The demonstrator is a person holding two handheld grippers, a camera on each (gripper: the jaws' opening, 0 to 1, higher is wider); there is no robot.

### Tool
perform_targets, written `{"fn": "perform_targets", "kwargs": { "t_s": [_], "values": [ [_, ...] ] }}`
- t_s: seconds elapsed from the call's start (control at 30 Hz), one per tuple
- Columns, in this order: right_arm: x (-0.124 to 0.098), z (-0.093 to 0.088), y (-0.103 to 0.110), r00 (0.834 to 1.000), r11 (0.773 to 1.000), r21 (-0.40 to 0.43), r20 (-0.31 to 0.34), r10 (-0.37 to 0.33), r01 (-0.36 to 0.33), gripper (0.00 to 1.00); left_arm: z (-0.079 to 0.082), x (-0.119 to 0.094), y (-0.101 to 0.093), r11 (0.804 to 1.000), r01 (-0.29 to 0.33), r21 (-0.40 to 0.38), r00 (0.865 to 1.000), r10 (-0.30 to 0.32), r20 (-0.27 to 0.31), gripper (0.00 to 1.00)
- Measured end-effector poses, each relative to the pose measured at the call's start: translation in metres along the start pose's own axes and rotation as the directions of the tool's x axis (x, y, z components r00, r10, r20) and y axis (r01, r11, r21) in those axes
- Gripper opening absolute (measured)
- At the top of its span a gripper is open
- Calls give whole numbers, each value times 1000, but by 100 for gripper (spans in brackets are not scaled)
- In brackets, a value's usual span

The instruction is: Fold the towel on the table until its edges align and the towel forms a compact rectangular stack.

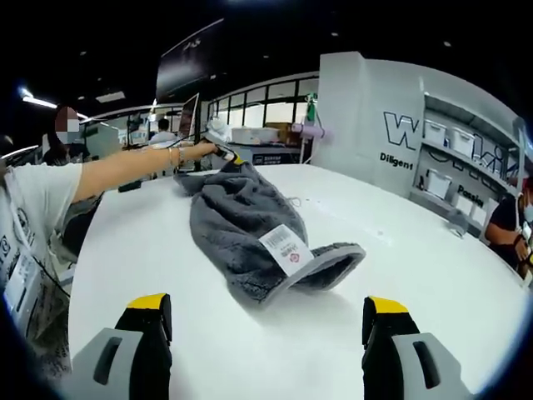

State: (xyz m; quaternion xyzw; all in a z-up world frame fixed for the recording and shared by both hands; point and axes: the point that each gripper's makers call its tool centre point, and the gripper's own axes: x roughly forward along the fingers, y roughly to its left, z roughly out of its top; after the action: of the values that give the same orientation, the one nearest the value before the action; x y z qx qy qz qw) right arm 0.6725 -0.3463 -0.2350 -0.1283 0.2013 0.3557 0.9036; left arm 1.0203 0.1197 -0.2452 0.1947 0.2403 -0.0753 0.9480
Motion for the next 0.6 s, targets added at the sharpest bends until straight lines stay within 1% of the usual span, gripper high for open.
{"fn": "perform_targets", "kwargs": {
  "t_s": [0.03,0.1,0.17,0.23,0.27,0.3,0.33,0.37,0.4,0.43,0.5,0.6],
  "values": [
    [0,0,1,1000,1000,-1,0,1,-1,99,-8,2,-1,1000,-3,-12,1000,2,-20,5],
    [0,0,1,1000,1000,-4,1,4,-4,99,-15,6,-4,1000,10,-15,1000,-11,-27,5],
    [1,-1,2,1000,1000,-3,1,5,-5,99,-20,6,-10,999,32,-14,999,-32,-27,6],
    [2,-3,1,1000,1000,-3,-7,2,-2,99,-19,6,-12,999,48,-22,999,-48,-14,7],
    [2,-3,1,1000,1000,-4,-9,2,-2,99,-16,4,-12,999,45,-16,999,-45,1,9],
    [2,-2,1,1000,1000,-7,-8,3,-3,99,-12,3,-9,1000,29,-3,999,-29,15,12],
    [2,-1,1,1000,1000,-9,-4,6,-6,99,-7,0,-5,1000,5,19,999,-6,34,19],
    [2,0,2,1000,1000,-7,0,9,-9,99,-5,-1,-4,1000,0,24,999,-1,41,25],
    [2,0,2,1000,1000,-6,3,12,-12,99,3,-11,-6,1000,3,25,998,-5,62,32],
    [2,0,3,1000,1000,-6,3,13,-13,99,11,-15,-6,1000,15,20,996,-16,84,36],
    [2,-1,1,1000,1000,-3,-2,10,-10,99,28,-25,-7,999,40,7,988,-40,146,47],
    [3,-2,0,1000,1000,8,-4,8,-8,99,48,-45,-10,994,93,-49,969,-80,233,59]
  ]
}}
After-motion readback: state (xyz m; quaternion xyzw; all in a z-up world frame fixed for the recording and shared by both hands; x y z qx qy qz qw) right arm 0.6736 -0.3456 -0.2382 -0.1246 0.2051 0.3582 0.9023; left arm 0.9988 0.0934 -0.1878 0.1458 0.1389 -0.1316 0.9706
